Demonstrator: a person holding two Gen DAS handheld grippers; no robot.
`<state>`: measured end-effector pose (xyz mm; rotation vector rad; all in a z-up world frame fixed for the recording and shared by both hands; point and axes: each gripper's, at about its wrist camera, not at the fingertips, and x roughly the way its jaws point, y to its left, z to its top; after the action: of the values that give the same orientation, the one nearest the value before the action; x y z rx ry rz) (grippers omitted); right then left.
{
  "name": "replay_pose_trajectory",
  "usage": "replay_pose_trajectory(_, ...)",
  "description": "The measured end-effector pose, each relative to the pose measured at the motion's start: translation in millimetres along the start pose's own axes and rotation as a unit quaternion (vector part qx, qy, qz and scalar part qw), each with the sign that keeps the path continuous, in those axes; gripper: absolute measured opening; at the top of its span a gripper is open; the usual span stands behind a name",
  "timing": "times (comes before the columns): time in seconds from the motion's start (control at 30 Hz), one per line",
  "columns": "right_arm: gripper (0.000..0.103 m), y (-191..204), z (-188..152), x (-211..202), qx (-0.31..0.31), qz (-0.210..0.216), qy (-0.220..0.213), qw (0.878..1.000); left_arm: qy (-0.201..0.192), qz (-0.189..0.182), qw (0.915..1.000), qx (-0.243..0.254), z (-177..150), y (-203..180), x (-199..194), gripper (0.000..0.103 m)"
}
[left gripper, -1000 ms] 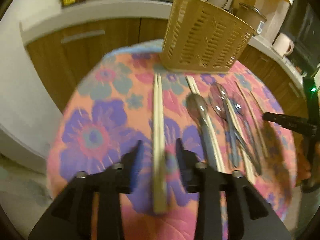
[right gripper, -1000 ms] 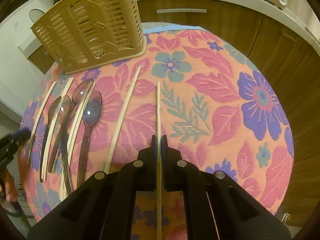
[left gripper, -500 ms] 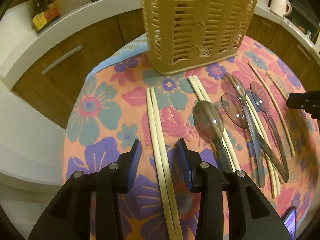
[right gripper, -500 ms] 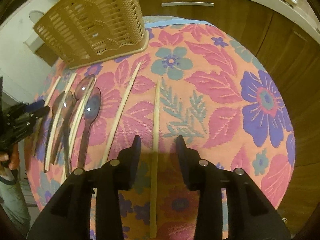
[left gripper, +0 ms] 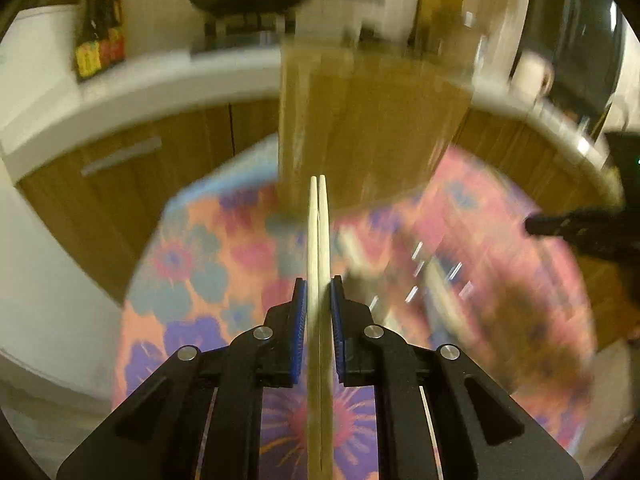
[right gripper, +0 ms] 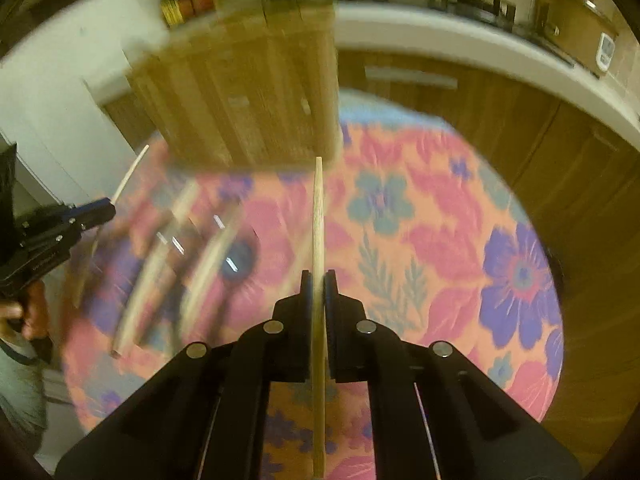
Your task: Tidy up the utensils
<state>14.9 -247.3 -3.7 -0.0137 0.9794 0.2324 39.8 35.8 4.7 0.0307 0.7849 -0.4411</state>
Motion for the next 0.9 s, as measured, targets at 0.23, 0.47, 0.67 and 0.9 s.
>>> replay_pose_trajectory(0.23, 0.004, 23, 58, -54, -0.022, 0.042, -0.123, 0.991, -0.155, -0.030, 0.9874, -0.001, 74, -16, -72, 0.010)
replay_pose_trajectory(0.47, 0.004, 39, 122, -67, -0.044, 0.036, -0.235, 0.970, -0.243, -0.049, 0.9687, 0.005, 139, -38, -69, 0.010)
replay_pose_trajectory(0.67, 0.004, 29, 167, -54, -0.022, 0.025, -0.287, 0.957, -0.275, -0.071, 0.9585, -0.023, 164, -28, -33, 0.010)
replay_pose_trajectory(0.9, 0.004, 13, 181, -31, 0.000, -0.007, -0.332, 0.943, -0.293, -0.044, 0.9548, -0.025, 169, -22, 1, 0.010)
